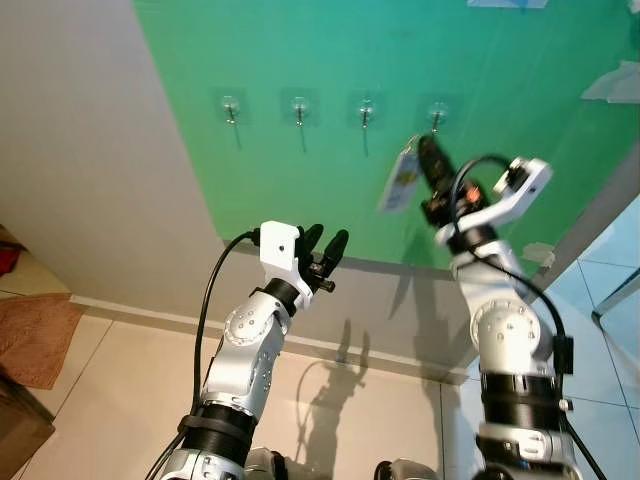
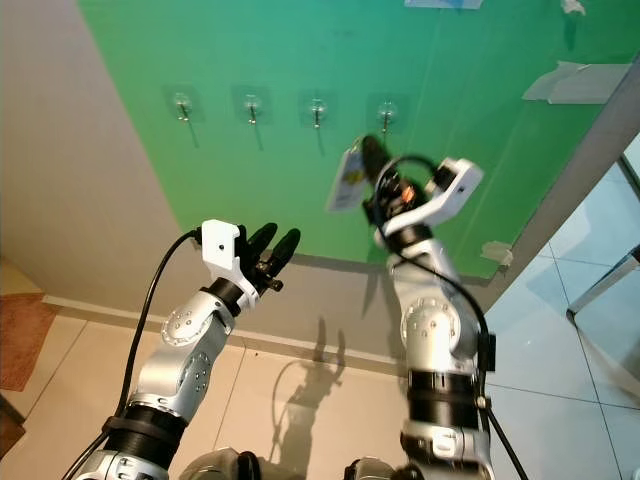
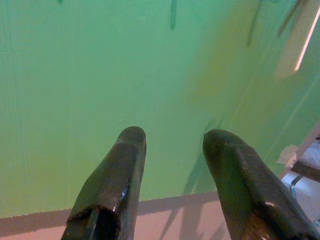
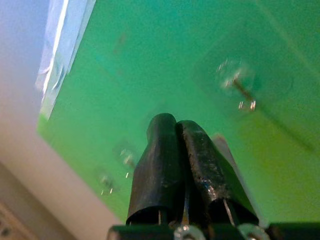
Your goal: Hang keys on a hook
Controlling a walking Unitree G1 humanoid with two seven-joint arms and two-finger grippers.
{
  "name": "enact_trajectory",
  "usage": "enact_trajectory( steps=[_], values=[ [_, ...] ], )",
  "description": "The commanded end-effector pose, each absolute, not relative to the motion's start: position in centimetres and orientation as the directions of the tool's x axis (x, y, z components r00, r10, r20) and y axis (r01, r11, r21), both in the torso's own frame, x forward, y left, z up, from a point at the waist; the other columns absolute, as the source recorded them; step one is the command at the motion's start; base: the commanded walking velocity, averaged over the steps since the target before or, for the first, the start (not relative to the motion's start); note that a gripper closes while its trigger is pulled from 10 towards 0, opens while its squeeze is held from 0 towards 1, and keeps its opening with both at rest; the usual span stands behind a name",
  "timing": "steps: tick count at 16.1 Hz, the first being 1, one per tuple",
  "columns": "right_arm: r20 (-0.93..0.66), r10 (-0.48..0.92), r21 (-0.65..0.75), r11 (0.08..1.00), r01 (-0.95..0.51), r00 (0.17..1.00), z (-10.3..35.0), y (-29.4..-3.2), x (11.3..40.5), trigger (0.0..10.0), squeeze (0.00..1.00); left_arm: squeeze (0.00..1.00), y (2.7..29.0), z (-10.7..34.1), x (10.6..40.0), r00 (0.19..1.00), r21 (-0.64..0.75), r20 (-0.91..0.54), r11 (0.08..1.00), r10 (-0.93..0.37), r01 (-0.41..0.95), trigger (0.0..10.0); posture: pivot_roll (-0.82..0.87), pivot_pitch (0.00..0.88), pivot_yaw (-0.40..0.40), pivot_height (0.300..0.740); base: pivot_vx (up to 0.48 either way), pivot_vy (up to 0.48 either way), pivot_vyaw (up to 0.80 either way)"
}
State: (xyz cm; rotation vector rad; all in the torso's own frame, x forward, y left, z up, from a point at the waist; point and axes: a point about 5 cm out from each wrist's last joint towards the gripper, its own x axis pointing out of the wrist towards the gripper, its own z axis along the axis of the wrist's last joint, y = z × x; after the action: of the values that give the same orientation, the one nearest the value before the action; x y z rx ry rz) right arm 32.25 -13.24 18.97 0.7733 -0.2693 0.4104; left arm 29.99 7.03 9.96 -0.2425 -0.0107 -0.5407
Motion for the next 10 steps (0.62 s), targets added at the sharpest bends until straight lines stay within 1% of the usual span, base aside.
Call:
enact_trajectory(
  steps=[1,6,10],
  values=[
    [0.378,0.235,0.629,0.645,-0.435,0.895,19.0,-13.4,32.6,10.0,0.0,0.0,7.1,10.3,29.9,0.858,-0.213,0.081,0.832,-0.508,0.513,10.0,0.02,0.078,0.035,0.74,0.0,0.0,0.0],
    [0.38,0.187,0.642,0.652,-0.404,0.906,19.2,-14.0,33.3,10.0,0.0,0.0,7.4,10.4,29.8,0.86,-0.212,0.086,0.834,-0.504,0.51,10.0,0.03,0.082,0.034,0.74,0.0,0.0,0.0],
    [0.415,0.165,0.648,0.637,-0.418,0.895,19.9,-14.5,33.4,10.0,0.0,0.0,7.4,10.6,29.7,0.856,-0.213,0.093,0.83,-0.508,0.516,10.0,0.03,0.084,0.036,0.74,0.0,0.0,0.0]
  ],
)
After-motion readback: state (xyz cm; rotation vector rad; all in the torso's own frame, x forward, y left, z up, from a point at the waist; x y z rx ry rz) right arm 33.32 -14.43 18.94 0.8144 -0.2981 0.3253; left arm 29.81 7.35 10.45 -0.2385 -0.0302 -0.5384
